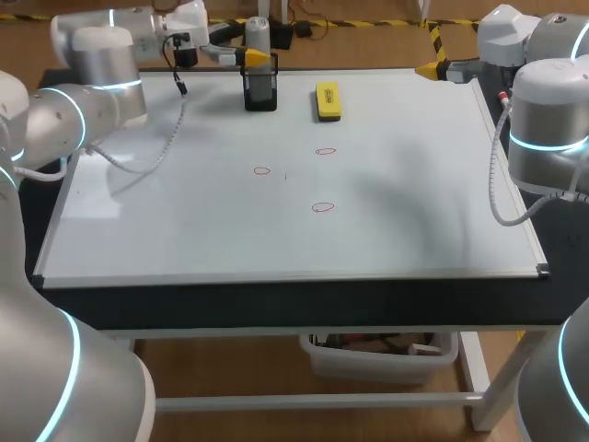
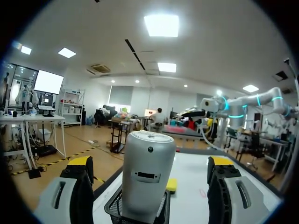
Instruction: Pick up the inspection probe, press it on each red-marked spot on the whiteboard one by one, put down the probe, pick up the eraser, and wipe off all the red marks.
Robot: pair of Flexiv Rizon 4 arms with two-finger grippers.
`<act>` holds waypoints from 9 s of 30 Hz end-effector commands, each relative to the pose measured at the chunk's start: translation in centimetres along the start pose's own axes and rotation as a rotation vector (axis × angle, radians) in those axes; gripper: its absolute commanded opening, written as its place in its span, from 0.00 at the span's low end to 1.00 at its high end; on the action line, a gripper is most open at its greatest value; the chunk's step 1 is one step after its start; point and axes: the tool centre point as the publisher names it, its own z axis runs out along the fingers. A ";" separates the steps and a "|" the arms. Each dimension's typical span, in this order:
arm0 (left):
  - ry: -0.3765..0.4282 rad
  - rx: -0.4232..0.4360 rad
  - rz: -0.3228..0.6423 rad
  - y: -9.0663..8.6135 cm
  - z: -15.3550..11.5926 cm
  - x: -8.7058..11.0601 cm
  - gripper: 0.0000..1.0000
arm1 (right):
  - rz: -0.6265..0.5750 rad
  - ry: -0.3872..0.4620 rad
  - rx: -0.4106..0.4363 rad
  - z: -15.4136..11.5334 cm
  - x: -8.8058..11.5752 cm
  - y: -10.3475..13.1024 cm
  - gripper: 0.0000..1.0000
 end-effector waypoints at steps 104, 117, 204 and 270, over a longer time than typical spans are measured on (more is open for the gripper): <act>0.192 0.008 0.123 -7.4 0.1 1.1 0.00 | 0.000 0.001 0.003 0.0 0.0 0.0 1.00; 0.213 0.018 0.139 -9.4 -0.6 1.9 0.00 | 0.000 0.001 0.003 0.0 0.0 0.0 1.00; -0.043 0.024 0.164 -5.7 -18.5 4.6 0.00 | 0.000 0.001 0.003 0.0 0.0 0.0 1.00; -0.043 0.024 0.164 -5.7 -18.5 4.6 0.00 | -0.394 0.626 0.349 13.1 -4.3 1.8 1.00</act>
